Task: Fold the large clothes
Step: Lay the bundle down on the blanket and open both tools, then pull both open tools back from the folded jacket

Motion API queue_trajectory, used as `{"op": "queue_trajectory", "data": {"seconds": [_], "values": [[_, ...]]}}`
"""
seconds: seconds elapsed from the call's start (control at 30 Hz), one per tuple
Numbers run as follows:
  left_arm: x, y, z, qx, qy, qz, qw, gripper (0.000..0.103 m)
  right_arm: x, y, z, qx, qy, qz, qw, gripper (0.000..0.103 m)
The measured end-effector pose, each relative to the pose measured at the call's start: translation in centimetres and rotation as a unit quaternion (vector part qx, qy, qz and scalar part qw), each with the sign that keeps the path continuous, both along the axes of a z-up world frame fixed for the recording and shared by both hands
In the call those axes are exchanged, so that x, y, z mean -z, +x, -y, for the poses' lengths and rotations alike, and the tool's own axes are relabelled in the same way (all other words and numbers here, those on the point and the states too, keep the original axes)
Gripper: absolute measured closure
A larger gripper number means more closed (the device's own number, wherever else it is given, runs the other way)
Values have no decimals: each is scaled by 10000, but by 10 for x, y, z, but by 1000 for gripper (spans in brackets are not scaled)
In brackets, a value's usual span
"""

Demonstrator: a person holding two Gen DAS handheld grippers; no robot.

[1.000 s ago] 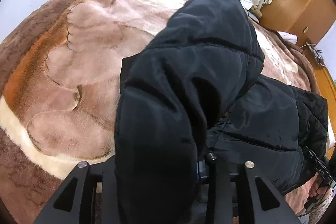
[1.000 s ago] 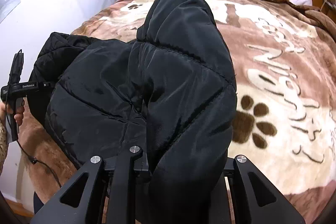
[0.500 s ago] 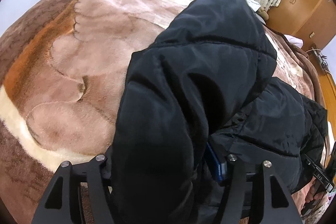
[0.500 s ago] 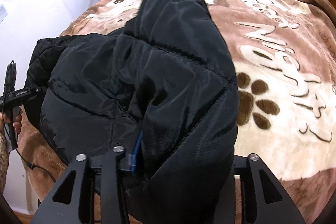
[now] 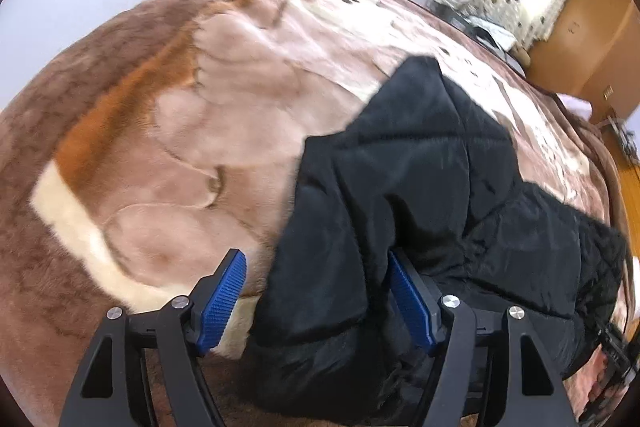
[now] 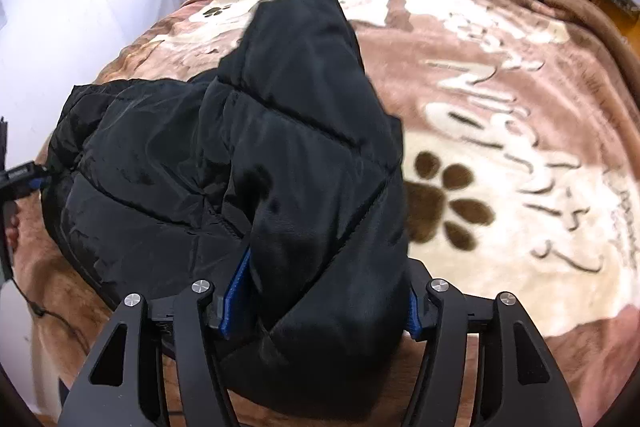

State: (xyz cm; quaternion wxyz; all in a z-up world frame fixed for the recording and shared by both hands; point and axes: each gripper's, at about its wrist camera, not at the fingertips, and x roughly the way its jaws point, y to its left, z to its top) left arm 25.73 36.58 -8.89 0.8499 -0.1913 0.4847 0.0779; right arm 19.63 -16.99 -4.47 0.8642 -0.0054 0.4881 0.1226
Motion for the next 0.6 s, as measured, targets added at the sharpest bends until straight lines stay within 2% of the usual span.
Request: {"op": "queue_trajectory", "data": {"seconds": [0.13,0.23,0.33,0.4,0.5,0.6], "values": [[-16,-12,-2,-34,114,116,9999,31,-10,-9,7,182,-82,139,9997,41],[-31,-21,-1,-95,187,207,9996,31,-20,-15,13,477,-368,365,9975,41],[-52,-26,8,40,304,492,9983,31,-42,-25,14,848,-556,875,9910,41],[-60,-24,18,215,287,617,9975,31,-54,-25,0,479,-384,1228,9905,41],[-57,-12,33,432,113,573,9974,31,-44,-2,-20,182,-169,951,9952,41],[-43,4,46,664,-54,402,9970,31,-15,24,-30,172,-314,469,9983,41]]}}
